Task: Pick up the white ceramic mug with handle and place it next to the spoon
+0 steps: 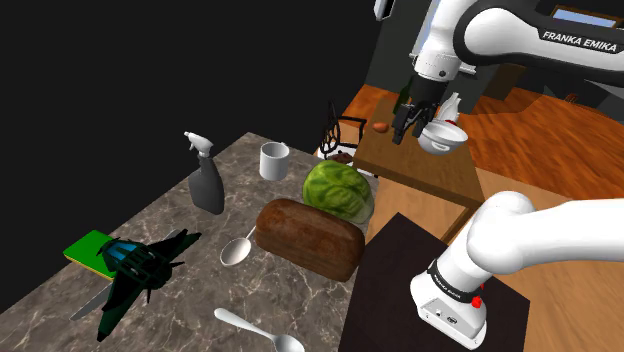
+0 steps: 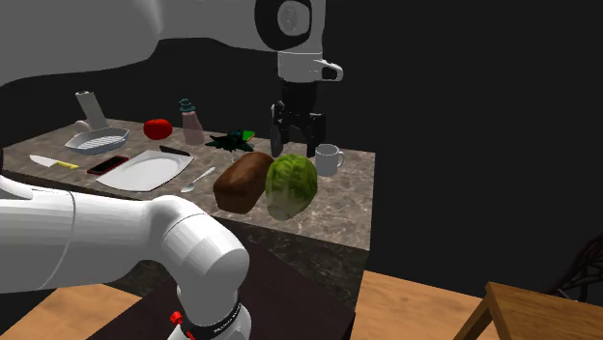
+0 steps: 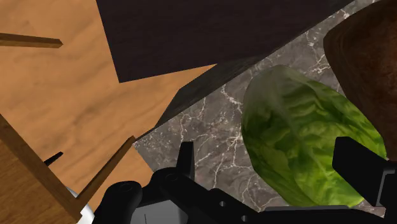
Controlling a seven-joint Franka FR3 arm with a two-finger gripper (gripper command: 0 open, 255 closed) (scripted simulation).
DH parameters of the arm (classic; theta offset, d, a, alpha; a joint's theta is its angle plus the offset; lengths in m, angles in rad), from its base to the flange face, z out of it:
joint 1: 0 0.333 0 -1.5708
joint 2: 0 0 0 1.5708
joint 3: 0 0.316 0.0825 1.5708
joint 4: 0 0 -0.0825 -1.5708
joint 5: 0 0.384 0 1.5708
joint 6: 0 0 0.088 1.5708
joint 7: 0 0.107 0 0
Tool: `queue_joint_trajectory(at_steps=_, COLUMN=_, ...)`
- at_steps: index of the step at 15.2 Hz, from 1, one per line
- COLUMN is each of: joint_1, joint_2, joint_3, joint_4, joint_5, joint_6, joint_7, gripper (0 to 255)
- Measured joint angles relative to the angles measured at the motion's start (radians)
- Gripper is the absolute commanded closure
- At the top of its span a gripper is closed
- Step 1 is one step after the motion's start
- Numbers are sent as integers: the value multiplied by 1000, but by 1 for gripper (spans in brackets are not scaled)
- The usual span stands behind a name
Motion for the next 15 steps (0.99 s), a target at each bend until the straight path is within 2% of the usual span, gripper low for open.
queue_joint_trajectory(at_steps=2, joint_1=3, joint_2=16, joint_3=5, joint_4=4, joint_5=4, joint_6=11, joint_7=6, gripper=0)
queue_joint_trajectory(at_steps=6, joint_1=16, joint_2=123, joint_3=34, joint_4=19, joint_5=24, joint_6=101, joint_7=38, gripper=0)
queue_joint_trajectory(at_steps=15, joint_1=45, joint_2=457, joint_3=111, joint_4=162, joint_5=53, joint_6=289, joint_7=130, gripper=0)
